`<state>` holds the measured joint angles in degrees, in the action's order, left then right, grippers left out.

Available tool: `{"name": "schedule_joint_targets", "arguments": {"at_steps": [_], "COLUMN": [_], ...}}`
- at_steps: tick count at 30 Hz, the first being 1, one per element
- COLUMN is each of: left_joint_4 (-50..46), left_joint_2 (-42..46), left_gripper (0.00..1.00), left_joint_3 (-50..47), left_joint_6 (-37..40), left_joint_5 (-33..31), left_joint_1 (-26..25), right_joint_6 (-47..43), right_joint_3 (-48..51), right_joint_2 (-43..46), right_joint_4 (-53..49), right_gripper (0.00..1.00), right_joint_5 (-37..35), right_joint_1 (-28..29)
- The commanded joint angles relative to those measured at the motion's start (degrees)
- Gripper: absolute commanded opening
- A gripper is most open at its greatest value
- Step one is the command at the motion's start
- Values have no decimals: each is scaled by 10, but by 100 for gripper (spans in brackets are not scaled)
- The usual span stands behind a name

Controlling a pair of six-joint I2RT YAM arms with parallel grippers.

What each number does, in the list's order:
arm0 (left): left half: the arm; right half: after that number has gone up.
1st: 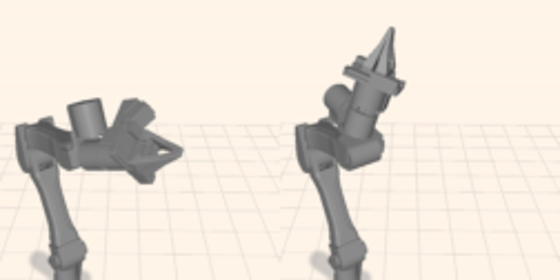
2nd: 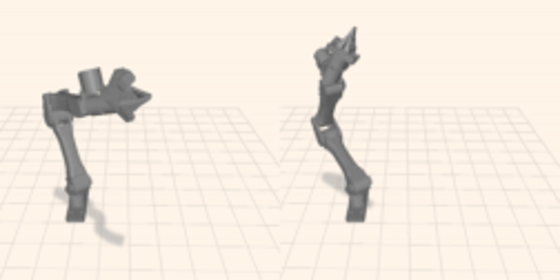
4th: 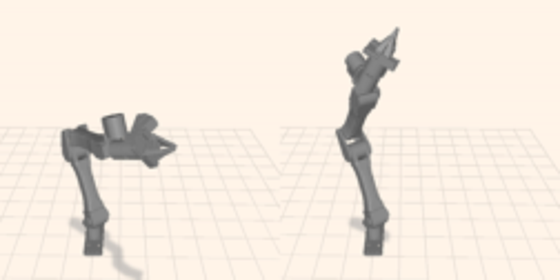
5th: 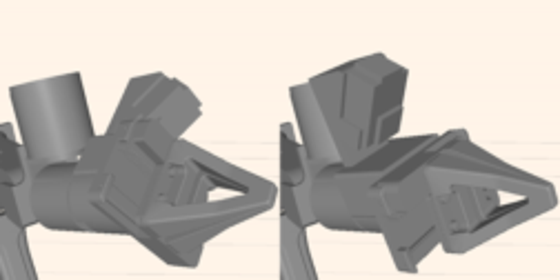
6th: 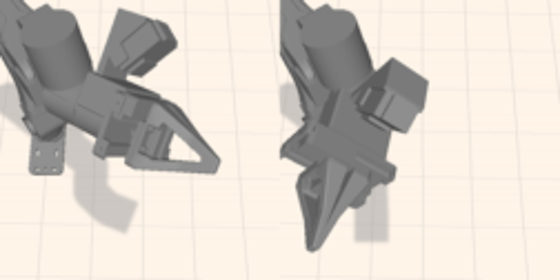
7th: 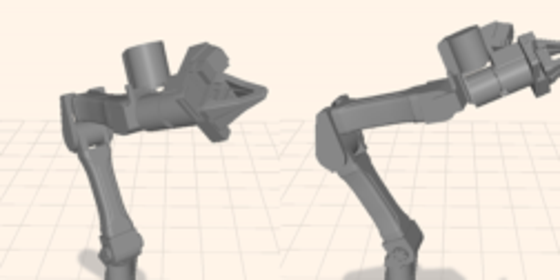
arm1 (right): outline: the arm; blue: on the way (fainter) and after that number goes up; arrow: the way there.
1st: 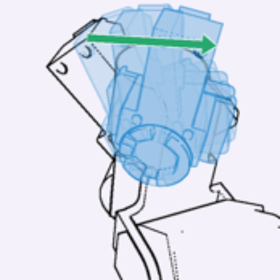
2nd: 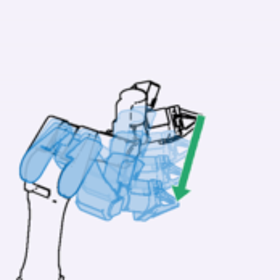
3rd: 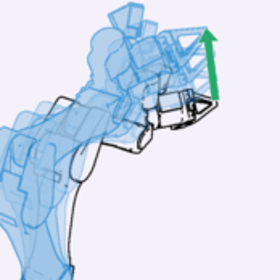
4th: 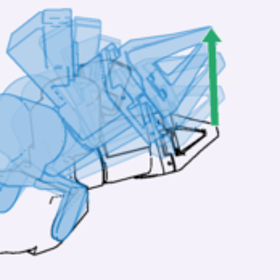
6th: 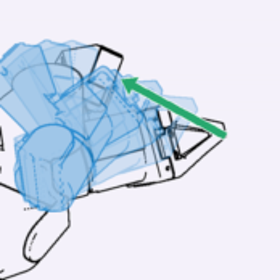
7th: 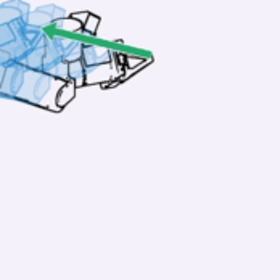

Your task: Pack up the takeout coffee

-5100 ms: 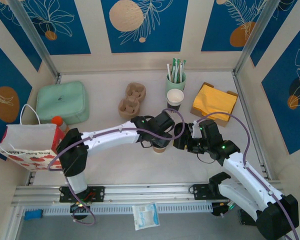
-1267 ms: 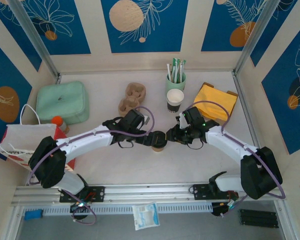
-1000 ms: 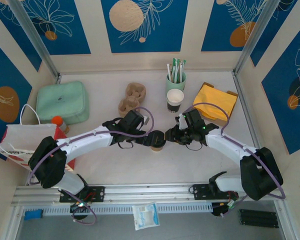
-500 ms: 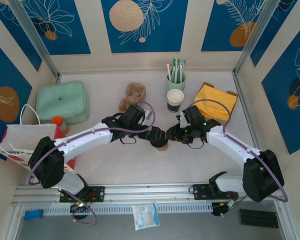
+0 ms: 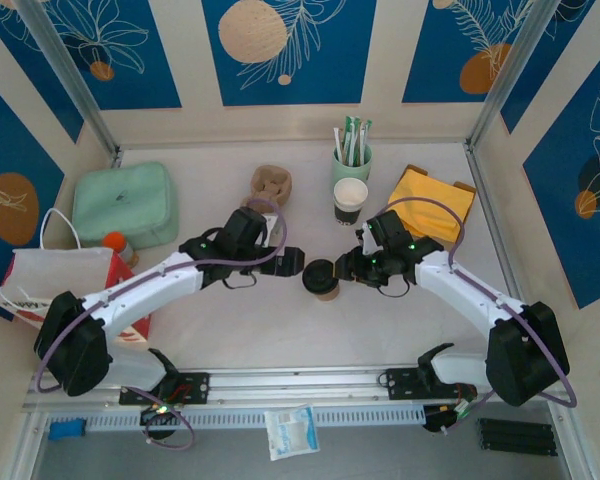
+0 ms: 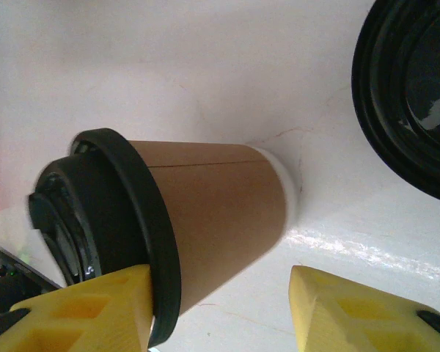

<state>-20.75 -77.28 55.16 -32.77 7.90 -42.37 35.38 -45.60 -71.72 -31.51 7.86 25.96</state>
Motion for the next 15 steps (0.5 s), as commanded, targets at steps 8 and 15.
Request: {"name": "schedule_joint_targets", "arguments": {"at_steps": [8, 15], "left_joint_4": [9, 58], "left_joint_2": [2, -6], "left_gripper": [99, 99], "left_joint_3": [-67, -78], "left_joint_6": [-27, -47], "left_joint_5": [2, 21], "left_joint_1": [5, 5], "right_joint_6": [1, 2], "right_joint_3": [51, 55], "right_joint_2": [8, 11], "right_joint_4": [27, 30], "right_gripper": [48, 48], "right_joint_5": [15, 19], "right_joint_1": [-17, -17]}}
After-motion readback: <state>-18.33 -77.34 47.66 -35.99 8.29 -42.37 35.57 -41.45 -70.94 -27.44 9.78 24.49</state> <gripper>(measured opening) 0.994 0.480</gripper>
